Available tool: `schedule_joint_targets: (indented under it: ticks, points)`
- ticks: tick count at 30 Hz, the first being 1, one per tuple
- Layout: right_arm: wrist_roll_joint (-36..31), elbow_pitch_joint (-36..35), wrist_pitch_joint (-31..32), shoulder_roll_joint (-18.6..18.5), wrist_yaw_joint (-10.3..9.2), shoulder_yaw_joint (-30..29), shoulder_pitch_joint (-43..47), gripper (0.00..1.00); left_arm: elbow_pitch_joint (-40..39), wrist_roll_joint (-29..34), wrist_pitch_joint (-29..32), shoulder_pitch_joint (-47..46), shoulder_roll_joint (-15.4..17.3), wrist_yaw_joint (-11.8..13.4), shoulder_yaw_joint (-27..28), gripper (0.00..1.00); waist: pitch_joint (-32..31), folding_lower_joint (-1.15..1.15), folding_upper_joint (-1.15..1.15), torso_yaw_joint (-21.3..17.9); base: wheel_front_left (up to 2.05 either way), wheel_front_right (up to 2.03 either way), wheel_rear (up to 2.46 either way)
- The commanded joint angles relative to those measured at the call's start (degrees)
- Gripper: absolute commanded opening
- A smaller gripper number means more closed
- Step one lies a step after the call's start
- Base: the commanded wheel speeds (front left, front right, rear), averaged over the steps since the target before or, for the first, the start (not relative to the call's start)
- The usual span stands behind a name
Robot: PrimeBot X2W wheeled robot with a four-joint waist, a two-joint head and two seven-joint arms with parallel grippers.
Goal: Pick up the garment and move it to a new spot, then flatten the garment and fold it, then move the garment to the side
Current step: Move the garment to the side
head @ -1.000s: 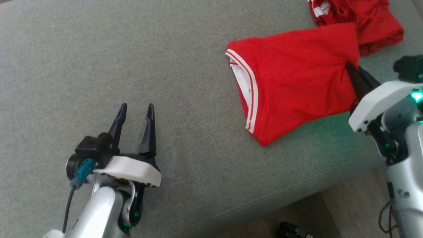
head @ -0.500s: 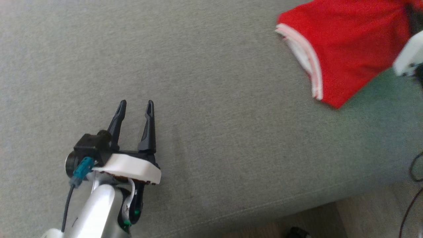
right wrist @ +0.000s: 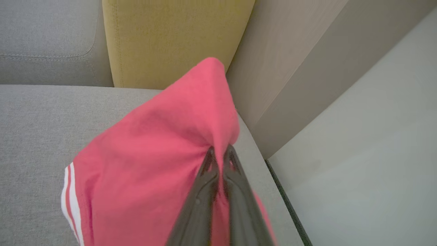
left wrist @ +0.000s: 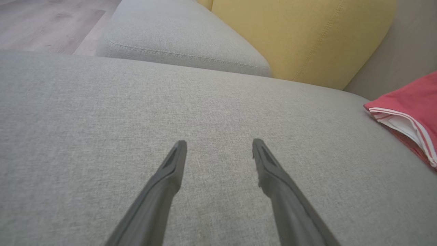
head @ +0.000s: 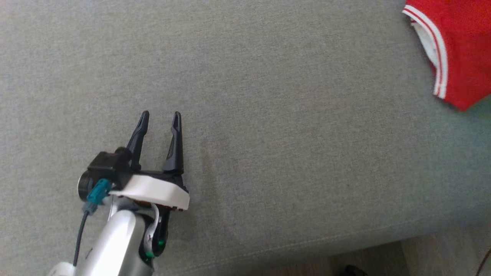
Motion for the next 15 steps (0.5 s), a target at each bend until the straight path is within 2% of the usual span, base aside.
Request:
schedule_joint_targets:
  ticks: [1, 9, 10, 11, 12, 15]
  points:
    - [-0.5, -2.5, 0.0, -2.1, 0.36, -0.1, -1.6, 0.0, -1.7, -0.1, -0.7, -1.4, 0.2, 0.0, 1.2, 1.0, 0.1, 0.0, 0.0, 0.1, 0.0, 0.0, 0.0]
    - [-6.1, -3.7, -1.2, -1.7, 0.36, -2.0, -1.2, 0.0, -1.7, 0.0, -0.8, -1.2, 0.4, 0.1, 0.9, 1.0, 0.4, 0.0, 0.0, 0.3, 0.0, 0.0, 0.0]
    - [-6.9, -3.7, -1.7, -1.4, 0.36, -2.5, -1.1, 0.09, -1.6, 0.0, -0.8, -1.1, 0.5, 0.1, 0.8, 1.0, 0.4, 0.0, 0.0, 0.3, 0.0, 0.0, 0.0]
    - [-7.7, -3.5, -2.0, -1.0, 0.36, -3.1, -1.0, 0.46, -1.5, 0.0, -0.8, -1.1, 0.5, 0.1, 0.8, 1.0, 0.4, 0.0, 0.0, 0.3, 0.0, 0.0, 0.0]
    - [-8.5, -3.2, -2.3, -0.7, 0.36, -3.7, -0.9, 1.0, -1.5, 0.0, -0.8, -1.1, 0.6, 0.1, 0.7, 1.0, 0.4, 0.0, 0.0, 0.3, 0.0, 0.0, 0.0]
    - [-10.3, -2.4, -3.1, 0.8, 0.36, -5.1, -0.6, 1.0, -1.4, -0.1, -0.8, -1.0, 0.7, 0.2, 0.6, 1.0, 0.2, 0.0, 0.0, 0.3, 0.0, 0.0, 0.0]
